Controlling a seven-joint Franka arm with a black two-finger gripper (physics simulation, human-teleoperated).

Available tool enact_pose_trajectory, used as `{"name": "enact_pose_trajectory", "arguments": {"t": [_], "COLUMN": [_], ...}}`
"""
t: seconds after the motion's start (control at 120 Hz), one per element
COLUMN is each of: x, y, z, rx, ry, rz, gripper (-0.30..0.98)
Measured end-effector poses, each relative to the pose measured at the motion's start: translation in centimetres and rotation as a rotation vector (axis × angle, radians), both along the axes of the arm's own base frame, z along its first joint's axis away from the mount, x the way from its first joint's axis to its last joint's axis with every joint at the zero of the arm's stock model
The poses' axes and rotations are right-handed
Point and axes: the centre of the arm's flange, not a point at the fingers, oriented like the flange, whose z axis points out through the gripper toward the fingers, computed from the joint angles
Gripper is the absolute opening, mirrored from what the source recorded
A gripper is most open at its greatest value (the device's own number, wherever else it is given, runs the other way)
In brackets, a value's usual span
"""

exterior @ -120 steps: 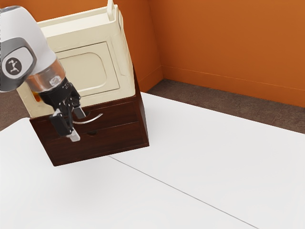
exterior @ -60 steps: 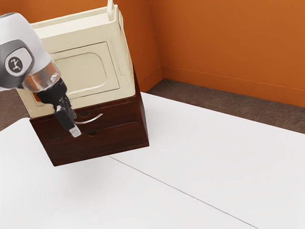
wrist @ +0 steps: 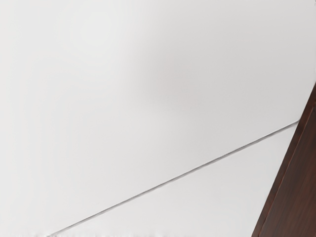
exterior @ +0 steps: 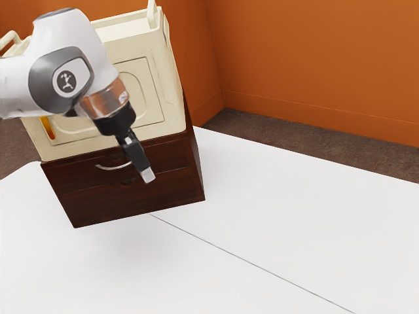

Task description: Pull the drawer handle with one arm to open the drawer

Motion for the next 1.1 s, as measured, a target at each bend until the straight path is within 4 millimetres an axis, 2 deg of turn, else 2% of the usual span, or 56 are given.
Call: {"name": "enact_pose_trajectory", "arguments": {"t": [0.067, 0.15, 0.258, 0.583, 0.792, 0.883, 0.967, 1.05, 1.1], "x": [1.1, 1.5, 1.0, 1.5, 1.2, 1.2, -0.5, -2.0, -2.4], "y": [0.6, 1.2, 1.8, 3.1, 6.0, 6.3, 6.1, 7.9, 8.1], "z": [-0.4, -0.6, -0.7, -1.8, -2.2, -2.2, -2.8, -3.4, -3.9], "rx": [0.001, 0.006, 0.016, 0.028, 0.03, 0.039, 0.081, 0.106, 0.119], "ry": [0.008, 0.012, 0.007, -0.034, -0.046, -0.047, -0.054, -0.074, -0.088], "rz": [0.024, 0.051, 0.079, 0.108, 0.143, 0.139, 0.13, 0.158, 0.16], "gripper": [0.69, 0.69, 0.69, 0.69, 0.68, 0.69, 0.68, 0.68, 0.67]}}
